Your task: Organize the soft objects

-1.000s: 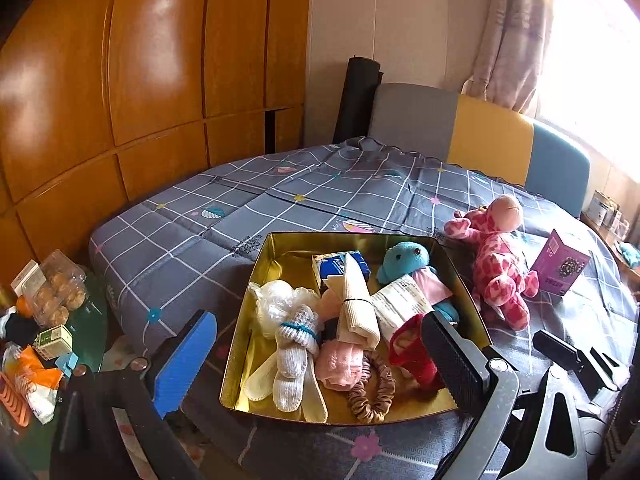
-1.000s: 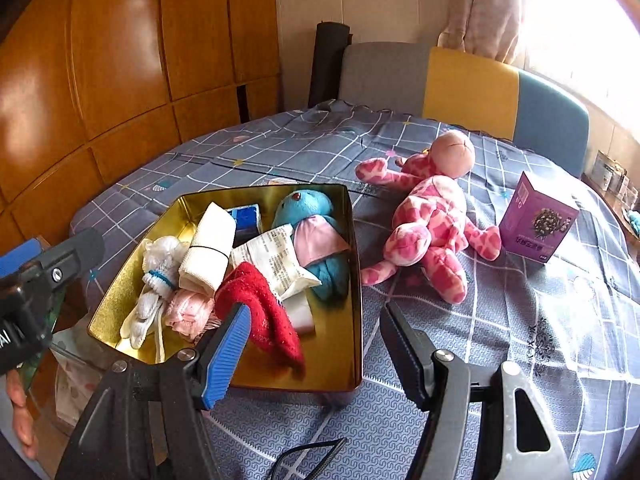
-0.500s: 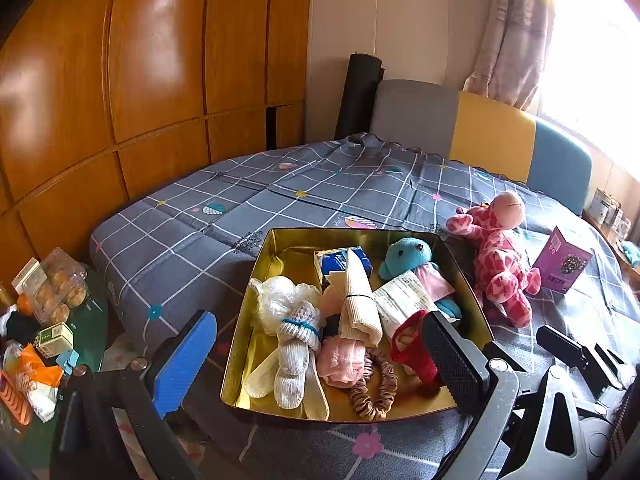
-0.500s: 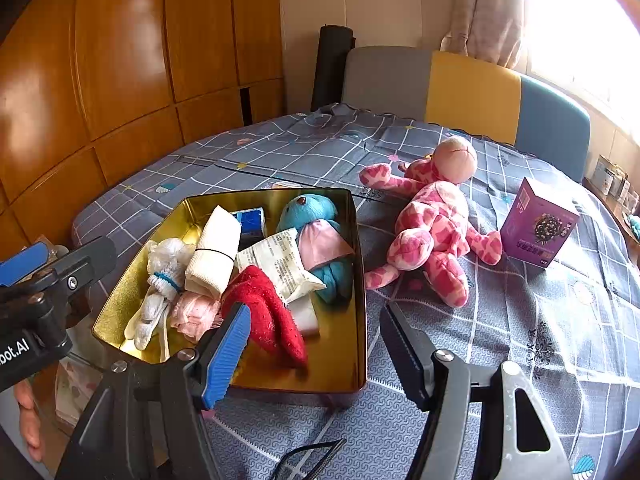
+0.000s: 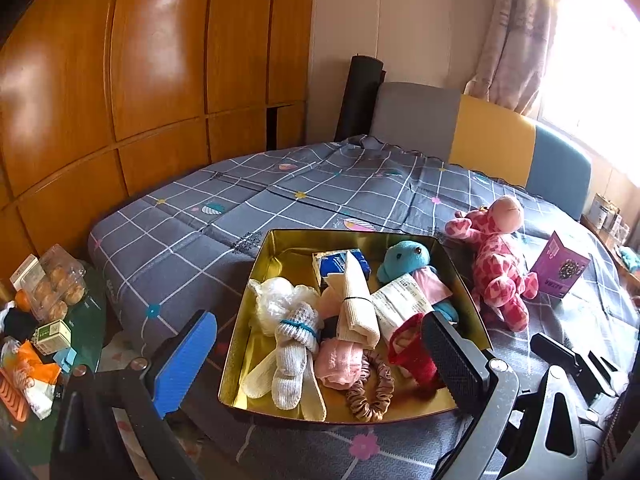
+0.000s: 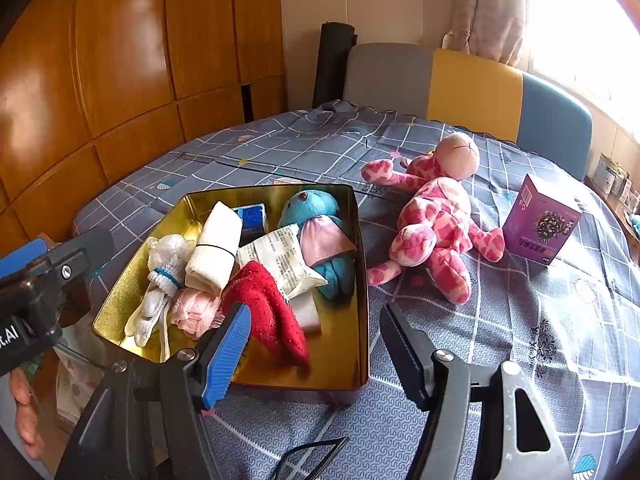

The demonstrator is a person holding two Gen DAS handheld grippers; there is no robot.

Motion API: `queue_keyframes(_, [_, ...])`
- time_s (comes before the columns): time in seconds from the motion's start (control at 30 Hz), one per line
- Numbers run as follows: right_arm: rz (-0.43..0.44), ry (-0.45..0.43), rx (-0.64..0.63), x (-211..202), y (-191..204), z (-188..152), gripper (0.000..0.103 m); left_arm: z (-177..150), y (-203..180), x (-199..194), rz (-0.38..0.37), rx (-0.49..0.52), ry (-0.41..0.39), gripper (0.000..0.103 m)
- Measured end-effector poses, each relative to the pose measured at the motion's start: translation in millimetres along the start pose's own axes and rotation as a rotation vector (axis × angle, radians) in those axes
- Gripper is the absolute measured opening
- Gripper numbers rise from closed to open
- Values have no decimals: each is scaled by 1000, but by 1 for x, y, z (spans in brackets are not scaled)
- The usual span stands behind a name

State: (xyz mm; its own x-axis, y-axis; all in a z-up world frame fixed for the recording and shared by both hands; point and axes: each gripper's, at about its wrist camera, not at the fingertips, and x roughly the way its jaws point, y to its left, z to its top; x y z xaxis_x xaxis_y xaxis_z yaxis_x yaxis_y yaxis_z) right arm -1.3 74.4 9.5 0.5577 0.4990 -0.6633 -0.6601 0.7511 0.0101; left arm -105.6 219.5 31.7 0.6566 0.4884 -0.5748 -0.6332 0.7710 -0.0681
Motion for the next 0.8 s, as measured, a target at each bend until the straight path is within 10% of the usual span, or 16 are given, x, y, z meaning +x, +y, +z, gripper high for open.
queue_keyframes(0.8, [5, -1, 22, 0, -6, -4, 68, -1, -2, 0, 75, 9, 5, 103])
